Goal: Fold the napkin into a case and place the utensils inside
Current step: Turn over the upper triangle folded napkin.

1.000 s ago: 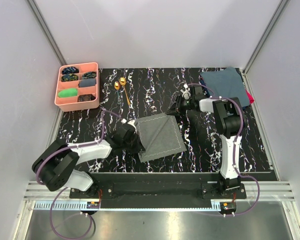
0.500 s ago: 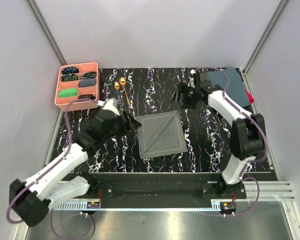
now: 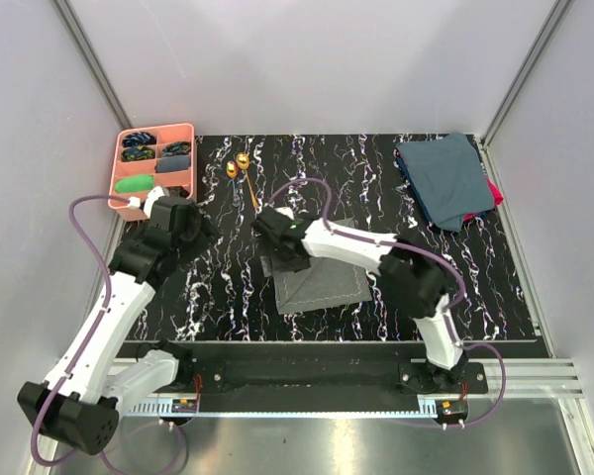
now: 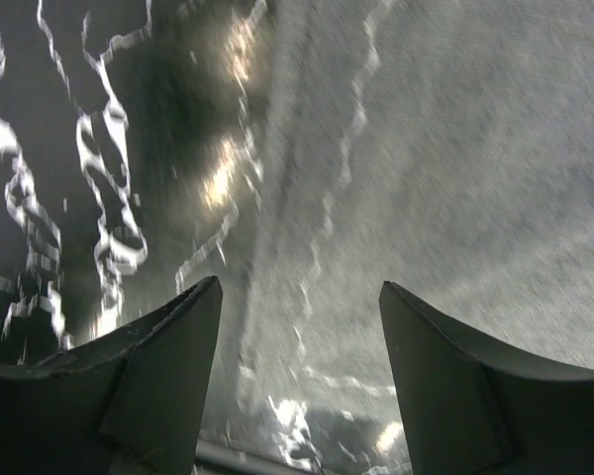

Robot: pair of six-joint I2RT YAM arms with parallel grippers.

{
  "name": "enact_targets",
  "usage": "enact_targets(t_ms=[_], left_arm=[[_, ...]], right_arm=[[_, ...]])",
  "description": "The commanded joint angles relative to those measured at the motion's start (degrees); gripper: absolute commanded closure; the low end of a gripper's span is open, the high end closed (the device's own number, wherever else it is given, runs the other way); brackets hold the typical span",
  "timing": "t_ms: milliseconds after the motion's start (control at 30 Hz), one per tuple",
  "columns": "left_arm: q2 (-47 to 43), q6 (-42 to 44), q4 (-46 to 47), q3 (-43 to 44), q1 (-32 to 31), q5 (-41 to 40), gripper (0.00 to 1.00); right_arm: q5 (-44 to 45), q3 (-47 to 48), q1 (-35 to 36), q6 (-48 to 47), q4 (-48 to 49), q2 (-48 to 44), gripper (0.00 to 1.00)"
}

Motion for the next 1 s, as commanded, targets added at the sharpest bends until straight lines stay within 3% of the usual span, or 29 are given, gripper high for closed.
enact_targets(t_ms=[0,300,600,633,767,967], left_arm=[[-2.37,-0.35,-5.64,0.23,0.59,-4.93,0.28],[-4.84,1.05,-5.37,-3.29,1.73,-4.76,0.28],[-4.22,2.20,-5.29,-3.46,3.49,-3.26,0.28],[-4.22,2.37,-5.29,-3.55,3.67,-3.18,0.28],[-4.57,2.46,-5.46,-4.25,4.37,-3.35,0.28],[-4.31,1.94,-5.55,-4.70,5.60,-2.12,0.27]], right_arm=[[9.47,10.33,0.85,1.67,-5.49,4.86,0.27],[9.74,17.37,2.52,1.41,-7.78,12.87,0.47],[11.58,17.90,3.40,3.52,-9.71,18.75,0.52],[12.19,17.98,3.57,3.43,-9.89,19.02,0.60],[13.51,18.60,3.84,2.99,-10.59,19.90,0.73],[13.52,19.92,3.84,2.46,-10.85,21.04,0.77]])
